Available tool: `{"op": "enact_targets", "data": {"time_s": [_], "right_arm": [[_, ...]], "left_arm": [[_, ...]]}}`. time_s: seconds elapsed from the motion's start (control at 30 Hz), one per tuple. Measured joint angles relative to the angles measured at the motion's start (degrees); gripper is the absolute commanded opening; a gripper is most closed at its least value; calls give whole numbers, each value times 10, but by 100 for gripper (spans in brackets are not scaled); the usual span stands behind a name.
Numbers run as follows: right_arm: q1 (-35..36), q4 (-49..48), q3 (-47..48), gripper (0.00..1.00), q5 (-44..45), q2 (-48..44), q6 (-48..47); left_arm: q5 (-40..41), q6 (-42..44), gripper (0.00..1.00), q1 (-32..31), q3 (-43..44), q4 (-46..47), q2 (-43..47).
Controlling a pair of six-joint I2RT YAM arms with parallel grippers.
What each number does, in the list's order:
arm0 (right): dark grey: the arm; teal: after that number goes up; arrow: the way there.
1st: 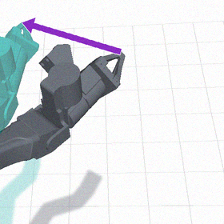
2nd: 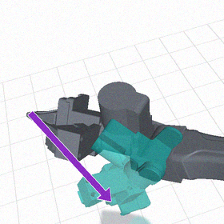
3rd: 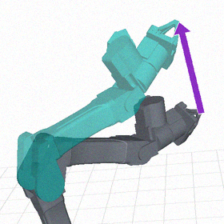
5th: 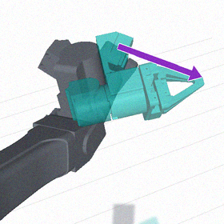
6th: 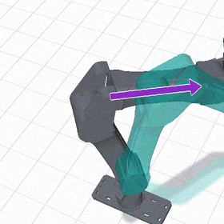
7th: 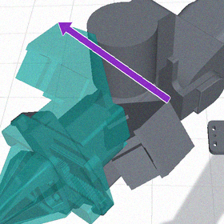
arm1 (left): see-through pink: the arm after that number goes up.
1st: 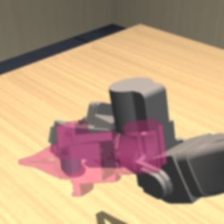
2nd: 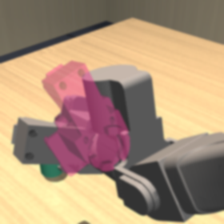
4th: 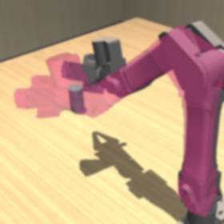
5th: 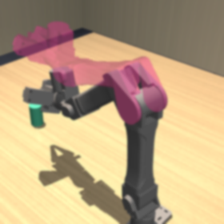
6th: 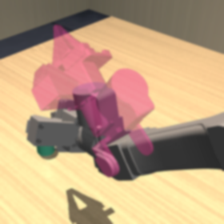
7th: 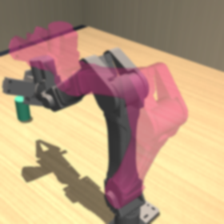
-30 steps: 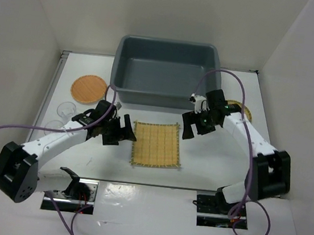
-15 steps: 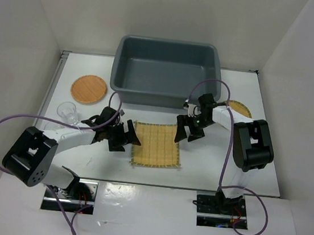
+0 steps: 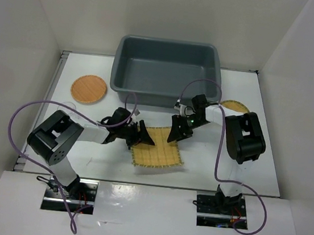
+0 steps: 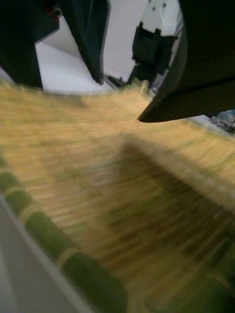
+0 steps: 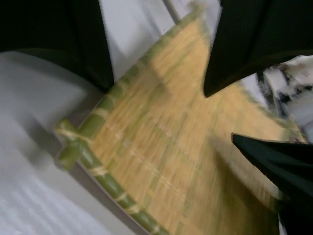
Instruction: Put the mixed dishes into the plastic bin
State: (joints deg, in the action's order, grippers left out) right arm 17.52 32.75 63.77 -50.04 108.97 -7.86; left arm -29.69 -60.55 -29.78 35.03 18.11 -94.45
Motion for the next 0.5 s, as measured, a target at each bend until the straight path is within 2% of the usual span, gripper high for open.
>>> {"op": "enact_targets", "data": {"time_s": [0.03,0.07,0.1,0.13,0.23,0.27,0.33,0.37,0.4,0.43,0.5], "right_arm": [[3,5,0,64,-4,3,-16],[4,13,0,50,0,5,-31],[4,23,-2,43,15,3,-46],[2,29,-6,35,25,-1,-57],[-1,52,-25,19,45,-20,-72],[-1,61,-33,16,54,-31,-70],[-1,69,-51,16,65,-52,-79],[-1,76,-57,16,66,-61,-81],[-1,80,-61,16,72,-73,-85],[0,86,-63,16,77,-83,-87],[-1,96,-64,23,82,-103,-94]], "left_arm": [[-1,-6,70,-7,0,9,-4],[0,-13,68,-13,0,10,-6],[3,-15,67,-17,0,10,-7],[5,-15,61,-20,0,10,-7],[16,-7,49,-25,0,-1,-6],[14,-1,35,-28,0,-2,-5],[17,-2,20,-39,0,-7,-3],[18,-1,7,-45,2,-15,2],[24,-1,1,-50,3,-23,7],[28,-2,0,-55,6,-34,14],[36,0,0,-60,19,-64,33]]}}
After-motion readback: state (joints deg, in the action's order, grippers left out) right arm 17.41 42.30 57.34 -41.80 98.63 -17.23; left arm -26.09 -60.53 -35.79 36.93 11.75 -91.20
